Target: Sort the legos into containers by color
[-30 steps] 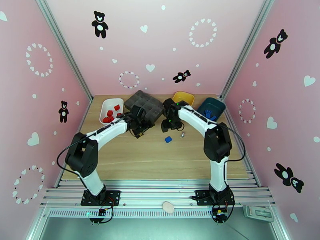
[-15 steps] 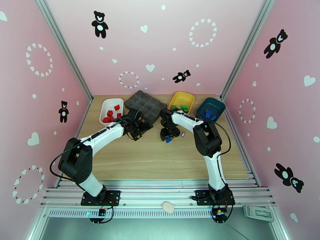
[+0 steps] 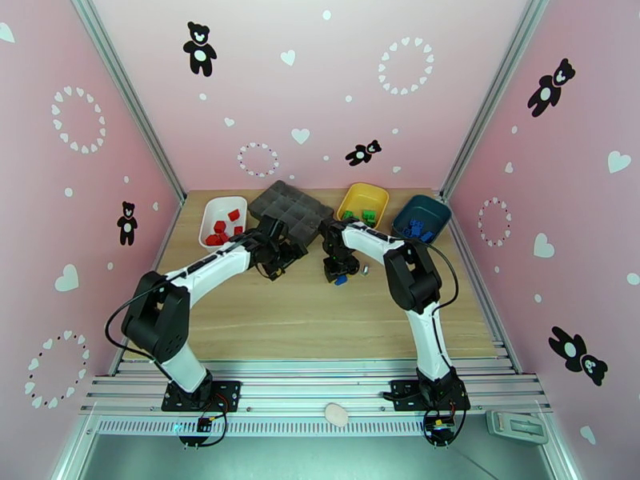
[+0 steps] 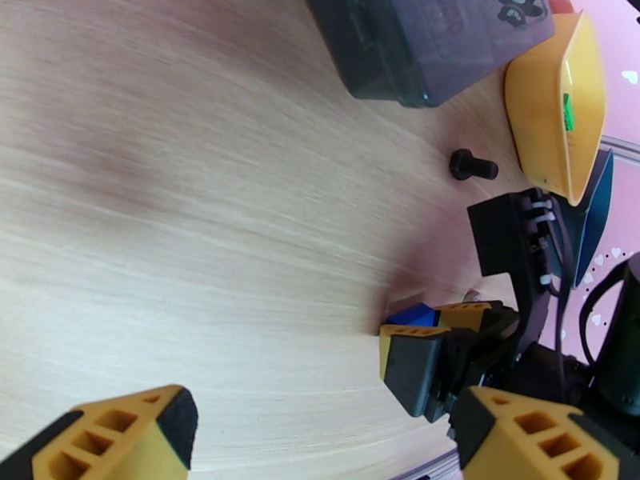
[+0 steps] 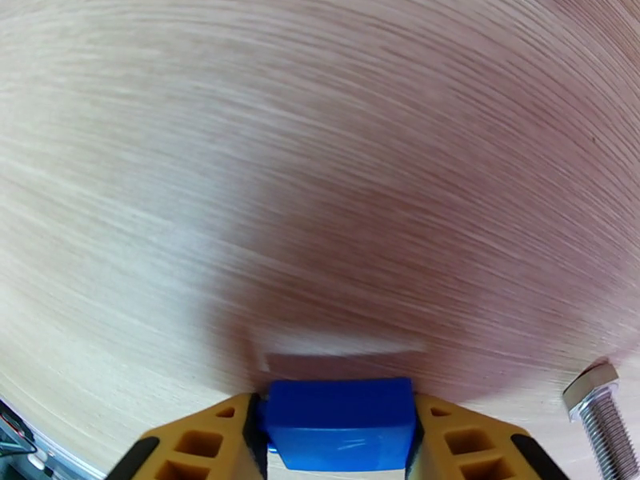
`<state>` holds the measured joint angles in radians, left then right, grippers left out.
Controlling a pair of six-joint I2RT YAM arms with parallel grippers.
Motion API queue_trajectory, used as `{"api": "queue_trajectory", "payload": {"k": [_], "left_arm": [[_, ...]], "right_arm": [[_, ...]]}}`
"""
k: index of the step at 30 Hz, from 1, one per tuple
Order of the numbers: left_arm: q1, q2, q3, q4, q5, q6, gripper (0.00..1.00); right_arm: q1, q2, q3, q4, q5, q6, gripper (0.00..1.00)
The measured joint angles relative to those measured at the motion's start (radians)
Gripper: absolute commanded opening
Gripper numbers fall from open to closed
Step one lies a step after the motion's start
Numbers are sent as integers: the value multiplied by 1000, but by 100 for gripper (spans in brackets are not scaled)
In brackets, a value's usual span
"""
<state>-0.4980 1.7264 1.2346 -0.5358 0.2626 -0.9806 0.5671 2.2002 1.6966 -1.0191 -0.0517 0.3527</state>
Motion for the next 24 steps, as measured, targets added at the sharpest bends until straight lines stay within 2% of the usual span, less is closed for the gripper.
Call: {"api": "queue_trajectory", "payload": {"k": [6,12,18,24], "left_arm": [[-5,105,92,6,62,-1,90],[-33,250,284,29,166,-10,90],[-100,472,624,29,310,-11,91],[-173,716,1033,-2,425,-43,91]], "right_arm": [[-39,-21,0,5,-27,24,36],[-144,-123,1,24,-79,64,34],[-286,-198,18,31,-81,90,31],[-421,-200,92,5,12,88,30]]}}
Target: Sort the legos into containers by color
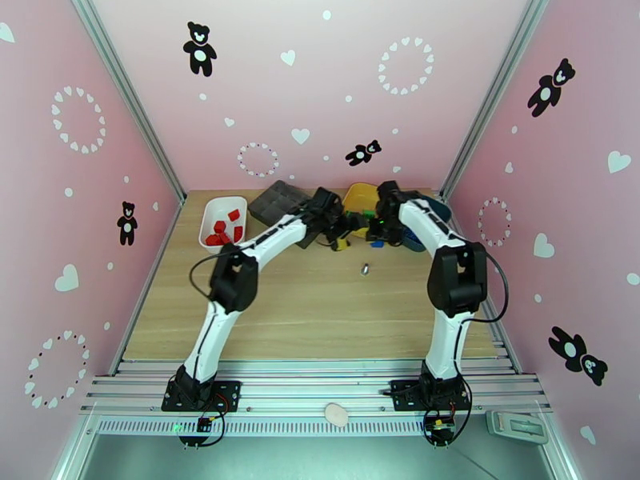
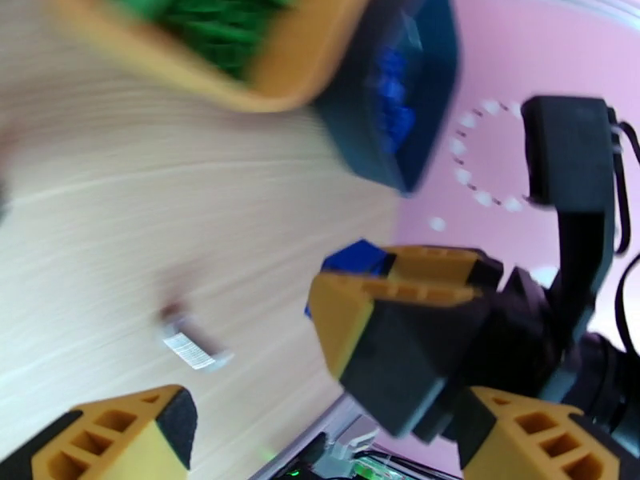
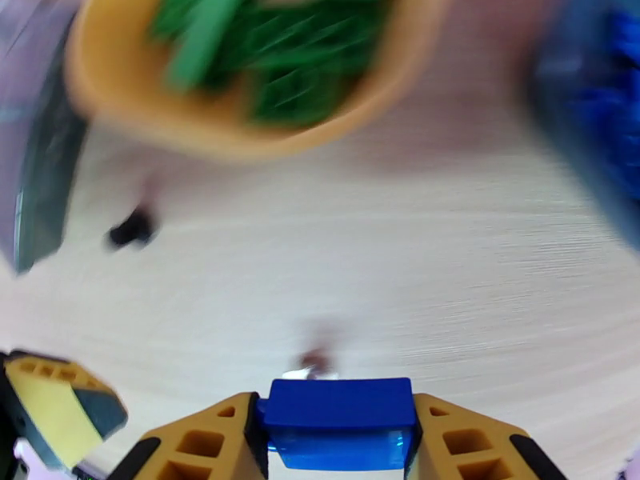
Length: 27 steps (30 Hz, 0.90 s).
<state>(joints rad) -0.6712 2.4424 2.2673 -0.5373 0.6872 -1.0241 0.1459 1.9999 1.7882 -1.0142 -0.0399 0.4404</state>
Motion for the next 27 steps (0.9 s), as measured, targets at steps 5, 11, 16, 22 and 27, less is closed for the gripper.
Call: {"api": "queue_trajectory", "payload": {"k": [5,11,16,22,27], "left_arm": [[-34,158,253,-2,66,-73,91],[-39,180,282,-8,92,-113,91],[-32,146,200,-28,91,-90,91],[-13,34,26,-69,56,-24,91],[21,-135,-135,-93,-25,42,91]], "right_arm": [[-68,15,113,-9,122,-7,31],[-103,147,331,-34,223,-6,43],[-118,272,463,-81,262,-13,56],[-121,283,465,-120,262,-14,61],[-117,244,376,-98,232,-24,70]]}}
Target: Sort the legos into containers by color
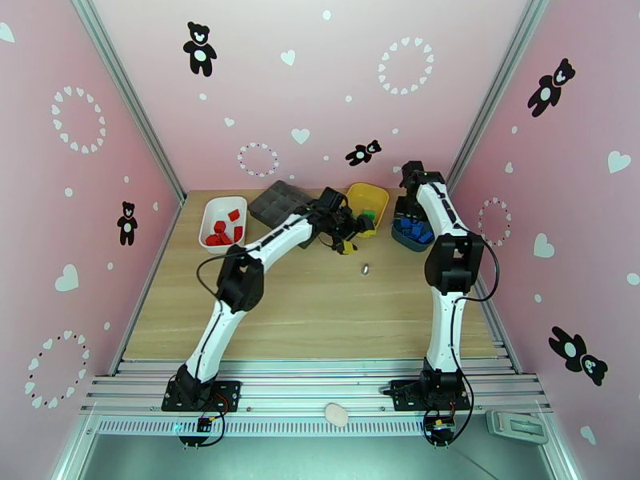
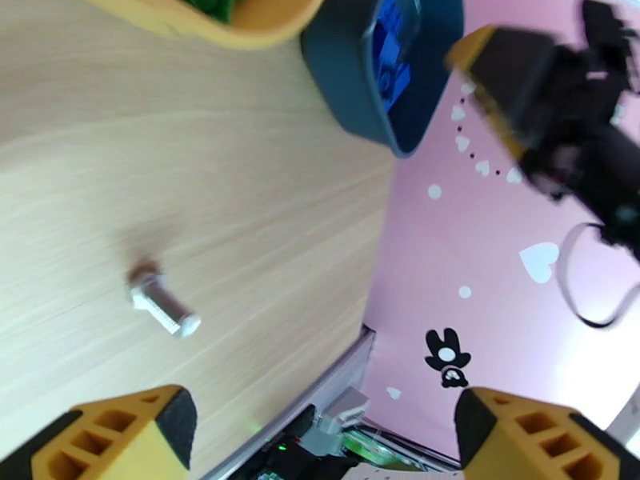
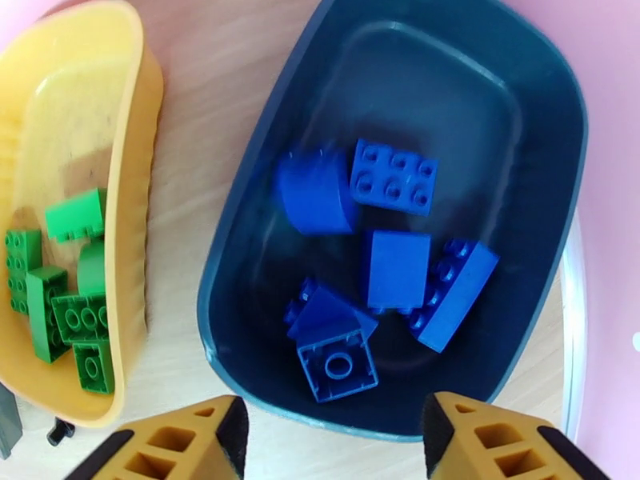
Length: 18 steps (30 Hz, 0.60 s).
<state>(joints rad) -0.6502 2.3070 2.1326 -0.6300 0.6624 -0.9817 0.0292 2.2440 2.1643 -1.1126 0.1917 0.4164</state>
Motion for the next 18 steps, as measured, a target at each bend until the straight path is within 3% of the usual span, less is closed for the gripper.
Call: {"api": "queue_trajectory", "payload": {"k": [6,7,8,13,18], "left_arm": [[53,-261,-208,-36,-188,97,92],[61,-302,-242,-39,-221,111,92],[69,-349,-282,-49,-261,126,93],[101,-585,-488,-88,-480,201,93],[114,-856,-672,-119,-747,283,96]], "right_arm": [[63,-153,-201,66,-30,-37,81],[86,-182,-231,79,-30,-42,96],[115,-213,-261,93,-32,-43,99],[269,-358,-402,167,-22,-72,99],[401,-549,-594,280,83,-84,99]]}}
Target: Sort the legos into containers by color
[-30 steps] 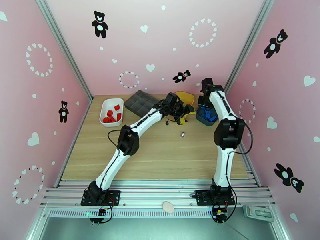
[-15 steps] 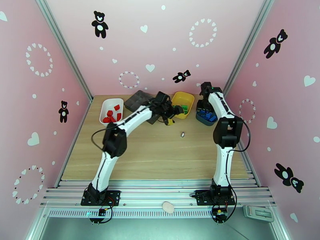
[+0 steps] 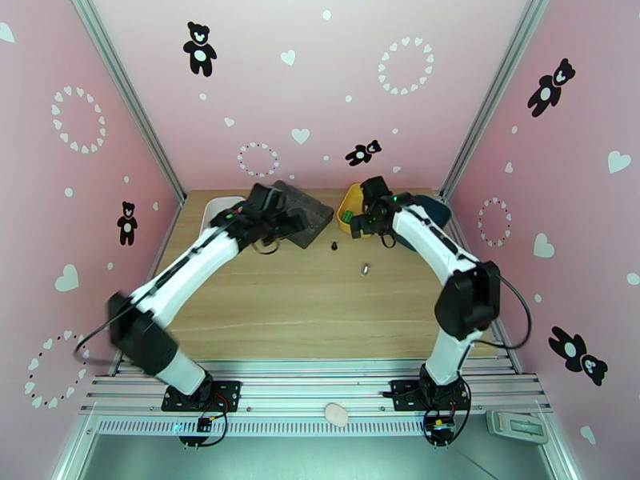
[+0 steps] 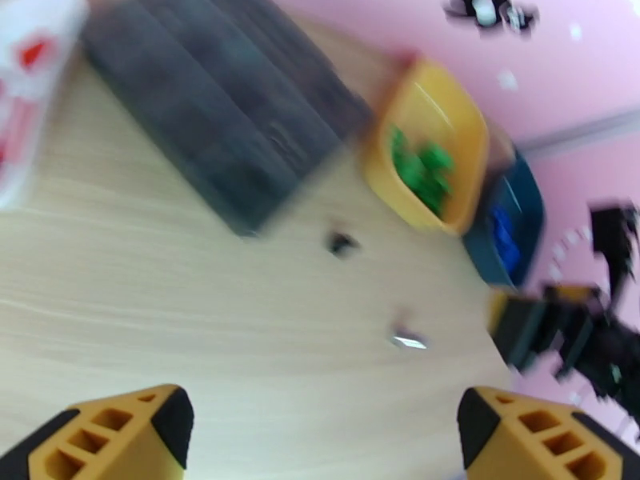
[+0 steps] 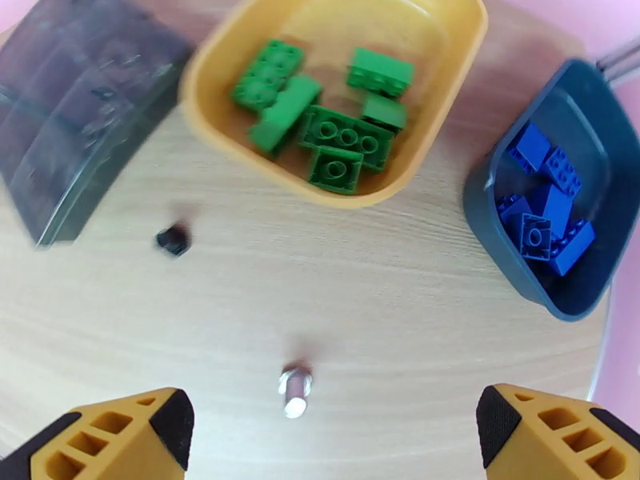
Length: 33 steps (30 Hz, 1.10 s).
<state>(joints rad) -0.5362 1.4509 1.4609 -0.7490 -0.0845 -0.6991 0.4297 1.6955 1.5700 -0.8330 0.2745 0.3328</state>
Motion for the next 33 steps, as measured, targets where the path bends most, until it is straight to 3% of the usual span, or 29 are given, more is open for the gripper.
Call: {"api": "queue_trajectory", "payload": {"k": [6,9,12,15,18,22,29,33], "left_arm": [[0,-423,-303,168,-331,129,98],[0,-533,-373,232,-479,210,98],[5,-588,-414,290,-694,237,98],[70,-618,-478,344,-842,221,99],[184,-618,-549,359,-885,216,98],[235,-559,-695,465,-908,288,98],[314,-316,-921,731,-816,437,98],[346,-185,-964,940,-723,513,98]], "right_arm": [[47,-327,-262,220,73,-37,99],[45,-387,-304,278,108,-58,96],[43,-394,-331,340,156,-54,99],[31,-424,-406,406,217,-18,99],[-7,-422,-441,438,265,0,99],[-53,-407,-533,602,336,-51,99],[-226,-383,-819,834,283,-146,99],[-261,-310,-877,957,245,-206,99]]}}
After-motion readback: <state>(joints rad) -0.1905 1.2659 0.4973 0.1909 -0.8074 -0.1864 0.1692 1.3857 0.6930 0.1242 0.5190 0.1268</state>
